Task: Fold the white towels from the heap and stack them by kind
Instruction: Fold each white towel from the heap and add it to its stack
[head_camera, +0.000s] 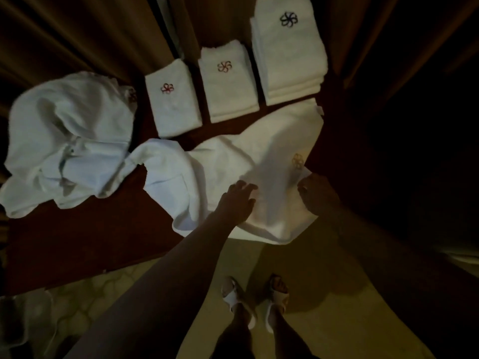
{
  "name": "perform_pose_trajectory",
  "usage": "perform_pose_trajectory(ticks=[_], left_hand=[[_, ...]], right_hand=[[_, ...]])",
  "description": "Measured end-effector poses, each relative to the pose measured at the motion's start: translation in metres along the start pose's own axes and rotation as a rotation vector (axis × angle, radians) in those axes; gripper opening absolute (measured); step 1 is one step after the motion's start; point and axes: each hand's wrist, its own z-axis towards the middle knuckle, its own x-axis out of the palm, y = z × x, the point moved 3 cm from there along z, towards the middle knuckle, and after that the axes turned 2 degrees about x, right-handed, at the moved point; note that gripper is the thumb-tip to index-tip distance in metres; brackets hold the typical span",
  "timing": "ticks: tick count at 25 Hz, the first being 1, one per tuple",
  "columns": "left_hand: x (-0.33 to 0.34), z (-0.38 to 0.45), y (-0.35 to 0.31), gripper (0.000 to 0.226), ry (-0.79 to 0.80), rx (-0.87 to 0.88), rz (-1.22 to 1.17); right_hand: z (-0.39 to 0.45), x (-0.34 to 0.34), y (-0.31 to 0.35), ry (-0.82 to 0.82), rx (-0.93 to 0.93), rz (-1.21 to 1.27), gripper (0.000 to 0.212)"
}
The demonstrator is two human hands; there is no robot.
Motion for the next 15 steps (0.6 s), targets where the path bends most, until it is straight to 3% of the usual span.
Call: perform_pose_trajectory(ticks=[3, 9, 12, 15], left_hand=[[0.013, 0.016, -0.008, 0.052, 0.094, -0.046, 0.052], [0.012, 0.033, -0.015, 0.048, 0.044, -0.076, 0.114], [0.004, 0.046, -0.021, 0.038, -0.002, -0.037, 0.158], [-0.006, 0.064, -0.027, 0.034, -0.027, 0.029, 0.137]], right_hand=[[-0.005, -0.002, -0.023, -0.042, 0.158, 0.028, 0.033], [-0.018, -0.01, -0.058, 0.068, 0.511, 0.078, 0.043], [-0.018, -0.017, -0.062, 0.108, 0.603, 0.099, 0.049], [-0.011, -0.031, -0.057, 0.03, 0.598, 0.044, 0.051]])
